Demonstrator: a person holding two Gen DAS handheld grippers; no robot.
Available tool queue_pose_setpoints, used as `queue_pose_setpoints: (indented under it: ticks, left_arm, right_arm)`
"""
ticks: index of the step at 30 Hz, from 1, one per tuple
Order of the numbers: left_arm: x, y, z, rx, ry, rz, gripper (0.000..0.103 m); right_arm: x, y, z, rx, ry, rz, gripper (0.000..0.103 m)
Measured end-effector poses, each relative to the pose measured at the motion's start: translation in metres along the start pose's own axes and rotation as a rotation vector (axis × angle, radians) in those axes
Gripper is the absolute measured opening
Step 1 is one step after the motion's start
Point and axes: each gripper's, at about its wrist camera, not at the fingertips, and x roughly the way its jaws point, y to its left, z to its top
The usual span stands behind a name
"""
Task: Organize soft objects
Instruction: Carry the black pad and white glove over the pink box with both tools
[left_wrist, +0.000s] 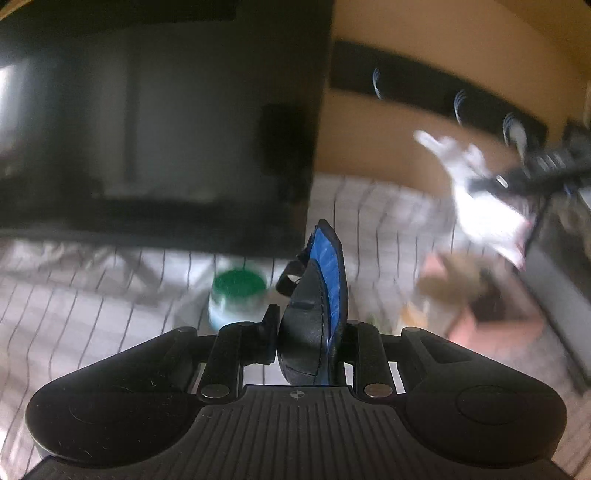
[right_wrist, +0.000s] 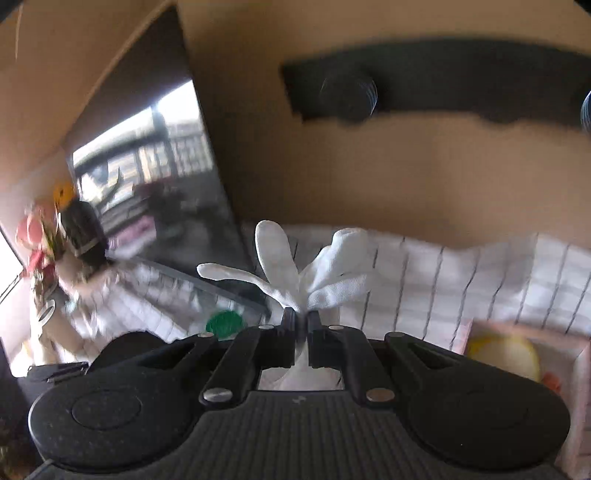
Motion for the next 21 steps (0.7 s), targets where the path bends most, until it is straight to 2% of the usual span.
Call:
queue_pose_setpoints:
  ticks: [4, 7, 10, 14, 18, 21]
  left_arm:
    - [0.024, -0.006, 0.043, -0.028, -0.051, -0.036, 0.025]
    - [0.051, -0.024, 0.071, -0.053, -0.059, -0.116, 0.025]
    - [0.075, -0.049, 0.090, -0.056, -0.045, -0.200, 0.025]
    - [0.115, -0.102, 0.100, -0.068, 0.019, -0.351, 0.025]
    - [0.153, -0.162, 0.089, -0.063, 0.107, -0.465, 0.025]
    - [0.189, -0.199, 0.076, -0.139, 0.201, -0.557, 0.026]
  right_arm:
    - [-0.036, -0.019, 0.014, -0.030, -0.097, -0.111, 0.006]
    - [-0.058, -0.047, 0.011, -0.017, -0.126, -0.217, 0.006]
    - [-0.074, -0.077, -0.006, -0.013, -0.135, -0.335, 0.006]
    - [-0.085, -0.106, -0.038, -0.015, -0.113, -0.455, 0.006]
    - [-0.087, -0.134, -0.067, 0.061, -0.080, -0.481, 0.006]
    - [-0.080, -0.149, -0.089, 0.102, -0.055, -0.494, 0.006]
